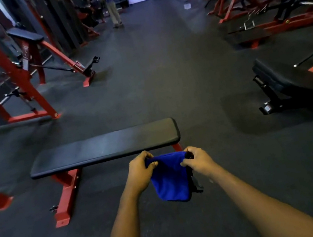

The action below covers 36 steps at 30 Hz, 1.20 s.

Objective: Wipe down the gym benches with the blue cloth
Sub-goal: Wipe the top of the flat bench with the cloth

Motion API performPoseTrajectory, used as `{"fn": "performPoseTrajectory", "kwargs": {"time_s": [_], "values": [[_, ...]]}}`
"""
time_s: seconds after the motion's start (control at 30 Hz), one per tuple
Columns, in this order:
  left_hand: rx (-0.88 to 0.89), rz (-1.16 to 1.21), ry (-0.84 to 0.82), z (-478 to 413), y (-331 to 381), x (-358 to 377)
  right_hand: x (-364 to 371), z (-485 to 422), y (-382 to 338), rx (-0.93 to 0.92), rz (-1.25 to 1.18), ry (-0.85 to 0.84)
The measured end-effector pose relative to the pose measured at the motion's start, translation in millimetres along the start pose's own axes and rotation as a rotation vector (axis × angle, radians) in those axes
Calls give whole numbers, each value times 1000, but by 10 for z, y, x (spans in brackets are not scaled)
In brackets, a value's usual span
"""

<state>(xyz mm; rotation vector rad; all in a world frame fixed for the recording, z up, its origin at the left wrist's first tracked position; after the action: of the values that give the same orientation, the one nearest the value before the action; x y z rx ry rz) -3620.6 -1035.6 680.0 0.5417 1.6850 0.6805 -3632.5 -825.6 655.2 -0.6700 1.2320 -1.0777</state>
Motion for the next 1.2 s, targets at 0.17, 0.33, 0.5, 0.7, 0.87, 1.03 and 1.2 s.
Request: {"fn": "performPoseTrajectory", "kwargs": {"time_s": [0.17,0.33,0.5,0.7,0.87,1.03,1.2], "values": [[-44,6,-16,-767,-384,248,350,-840,-62,63,34,40],[-43,27,-73,-1563,-804,648,682,-1668,18,138,70,104],[-87,55,-134,-2256,-1107,1044,913,-2349,12,206,113,151],[-123,74,-53,-2850,-1506,1580,1211,-3229,125,170,109,150],[-170,21,130,-3315,-2426,2513,1654,-4449,832,55,88,192],[-59,-114,305,-3572,-3364,3376,2074,-5413,1648,-104,125,368],[40,-172,513,-3630,-3914,3934,2447,-5837,2048,-366,443,631]]}}
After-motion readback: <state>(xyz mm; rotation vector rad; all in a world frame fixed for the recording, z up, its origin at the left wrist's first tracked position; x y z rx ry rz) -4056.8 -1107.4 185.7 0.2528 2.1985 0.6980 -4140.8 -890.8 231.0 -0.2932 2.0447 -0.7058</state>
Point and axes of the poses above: each hand's wrist, its own z-axis away from the middle knuckle, its own x-axis out of the palm, y = z × x, the point moved 2 cm from there along -z, towards the middle knuckle, and after that the axes turned 13 degrees about y, right-handed, at the moved point
